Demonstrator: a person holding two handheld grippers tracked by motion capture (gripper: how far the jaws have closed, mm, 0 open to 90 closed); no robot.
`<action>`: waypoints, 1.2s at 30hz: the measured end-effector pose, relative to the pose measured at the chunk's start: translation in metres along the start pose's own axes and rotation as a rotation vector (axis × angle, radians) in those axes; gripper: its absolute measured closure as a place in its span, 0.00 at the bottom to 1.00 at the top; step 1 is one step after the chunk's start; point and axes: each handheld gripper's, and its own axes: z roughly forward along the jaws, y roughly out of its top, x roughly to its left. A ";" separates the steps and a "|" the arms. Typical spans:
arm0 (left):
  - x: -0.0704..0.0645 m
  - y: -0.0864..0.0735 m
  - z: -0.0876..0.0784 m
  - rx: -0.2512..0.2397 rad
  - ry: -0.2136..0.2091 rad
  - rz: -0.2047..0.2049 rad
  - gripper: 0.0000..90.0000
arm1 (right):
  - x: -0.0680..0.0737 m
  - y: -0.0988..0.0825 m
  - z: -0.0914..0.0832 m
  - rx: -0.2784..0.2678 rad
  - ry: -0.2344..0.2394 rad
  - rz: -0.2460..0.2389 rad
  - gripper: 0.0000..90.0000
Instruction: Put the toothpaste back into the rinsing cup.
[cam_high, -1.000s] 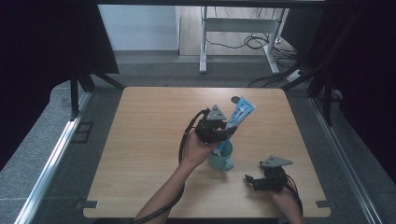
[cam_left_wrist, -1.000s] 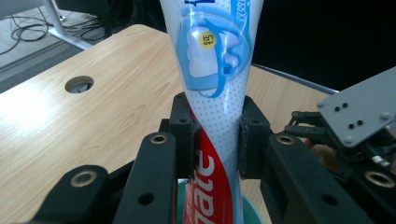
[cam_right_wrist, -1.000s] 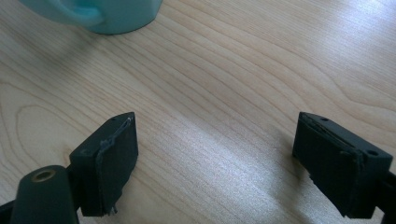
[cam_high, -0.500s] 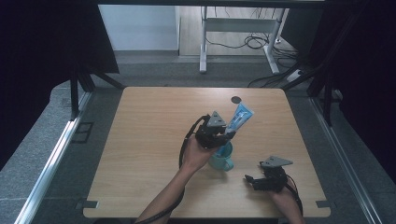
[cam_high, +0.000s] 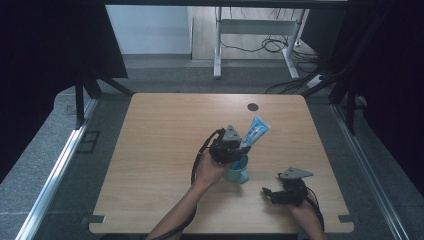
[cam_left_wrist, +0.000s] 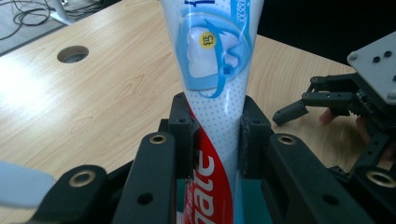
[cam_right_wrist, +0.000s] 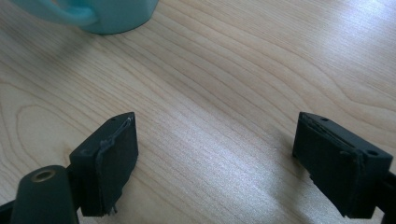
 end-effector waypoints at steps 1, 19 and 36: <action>0.000 -0.001 0.000 0.001 -0.001 0.003 0.80 | 0.000 0.000 0.000 0.000 0.000 0.000 0.16; 0.000 -0.011 0.003 0.014 -0.002 -0.012 0.77 | 0.000 0.000 0.000 0.000 -0.001 -0.001 0.16; 0.001 -0.020 0.003 0.089 -0.001 0.012 0.75 | 0.000 0.000 0.000 0.000 -0.001 -0.002 0.16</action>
